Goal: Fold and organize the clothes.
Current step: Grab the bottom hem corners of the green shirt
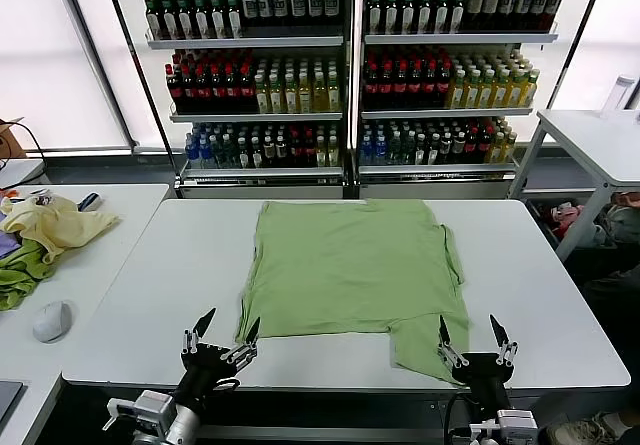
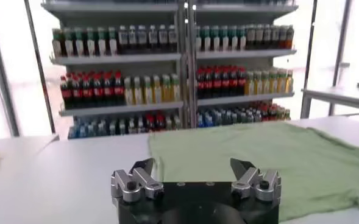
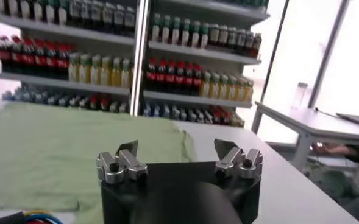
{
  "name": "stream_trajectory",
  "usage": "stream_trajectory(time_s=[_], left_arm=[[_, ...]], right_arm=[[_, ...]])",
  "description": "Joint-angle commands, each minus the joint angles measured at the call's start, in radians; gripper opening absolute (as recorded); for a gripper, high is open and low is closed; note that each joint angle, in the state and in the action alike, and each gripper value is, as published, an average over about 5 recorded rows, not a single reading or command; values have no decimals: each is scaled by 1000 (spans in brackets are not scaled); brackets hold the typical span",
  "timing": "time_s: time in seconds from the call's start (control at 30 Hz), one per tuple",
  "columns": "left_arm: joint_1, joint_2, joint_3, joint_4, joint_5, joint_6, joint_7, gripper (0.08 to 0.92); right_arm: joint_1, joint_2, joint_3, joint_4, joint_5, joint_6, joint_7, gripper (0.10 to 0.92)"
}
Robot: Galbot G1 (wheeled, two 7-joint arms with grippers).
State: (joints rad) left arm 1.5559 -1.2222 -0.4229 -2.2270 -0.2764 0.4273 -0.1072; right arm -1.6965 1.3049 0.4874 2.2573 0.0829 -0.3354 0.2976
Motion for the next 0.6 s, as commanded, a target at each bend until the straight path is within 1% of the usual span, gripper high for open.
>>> stream_trajectory(time_s=[0.03, 0.3, 0.5, 0.6], left_arm=[[-188, 31, 80, 221, -74, 126, -89, 823], [-235, 12, 117, 284, -75, 126, -138, 823], [-254, 13, 129, 307, -76, 125, -143, 823], [-249, 13, 135, 302, -77, 122, -139, 812]], right_arm=[[6, 6, 2, -39, 4, -100, 19, 823], [31, 10, 2, -78, 46, -107, 13, 823], [43, 11, -5, -97, 88, -123, 6, 823], [43, 14, -9, -100, 132, -131, -2, 823]])
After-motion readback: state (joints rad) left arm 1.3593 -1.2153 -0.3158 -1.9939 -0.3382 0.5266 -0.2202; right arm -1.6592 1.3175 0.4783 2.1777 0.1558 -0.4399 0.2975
